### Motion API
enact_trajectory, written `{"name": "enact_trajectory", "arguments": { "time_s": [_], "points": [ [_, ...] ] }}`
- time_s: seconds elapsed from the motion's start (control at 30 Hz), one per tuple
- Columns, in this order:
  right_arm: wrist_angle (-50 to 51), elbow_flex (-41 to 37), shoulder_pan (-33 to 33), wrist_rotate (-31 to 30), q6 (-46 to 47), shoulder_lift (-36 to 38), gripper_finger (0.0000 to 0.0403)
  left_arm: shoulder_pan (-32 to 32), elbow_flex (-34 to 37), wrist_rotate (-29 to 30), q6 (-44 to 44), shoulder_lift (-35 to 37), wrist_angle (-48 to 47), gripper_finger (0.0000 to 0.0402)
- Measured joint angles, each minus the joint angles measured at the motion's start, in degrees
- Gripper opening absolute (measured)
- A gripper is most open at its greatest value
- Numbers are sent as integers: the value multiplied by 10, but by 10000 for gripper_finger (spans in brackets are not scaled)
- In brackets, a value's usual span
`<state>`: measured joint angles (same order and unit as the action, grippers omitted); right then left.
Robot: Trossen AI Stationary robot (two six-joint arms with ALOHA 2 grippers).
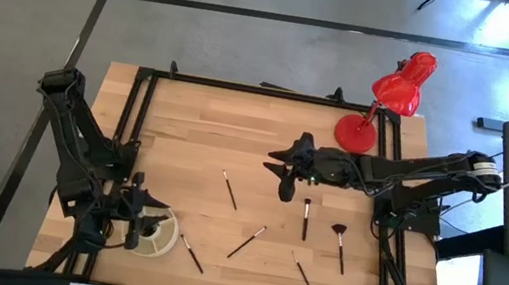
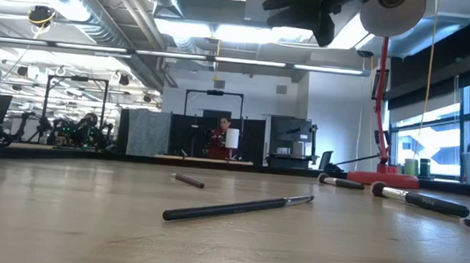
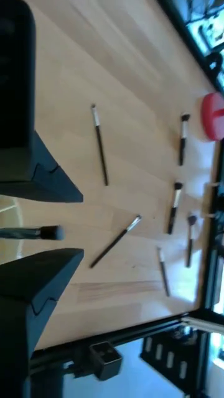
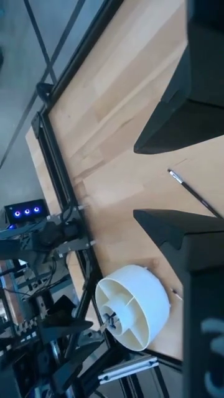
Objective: Put items in baskets/containers
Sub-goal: Put the black eyeshadow brush into the white organizer
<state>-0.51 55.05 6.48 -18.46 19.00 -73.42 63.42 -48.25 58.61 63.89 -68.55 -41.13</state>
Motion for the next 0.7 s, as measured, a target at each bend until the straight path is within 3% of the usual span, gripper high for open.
{"name": "enact_trajectory", "arguments": {
  "time_s": [0.43,0.7],
  "points": [
    [-15,0,0,27,-22,-19,153,0,0,-71,51,23,-57,152],
    [-11,0,0,31,33,-30,153,0,0,-60,134,75,-140,152]
  ]
}}
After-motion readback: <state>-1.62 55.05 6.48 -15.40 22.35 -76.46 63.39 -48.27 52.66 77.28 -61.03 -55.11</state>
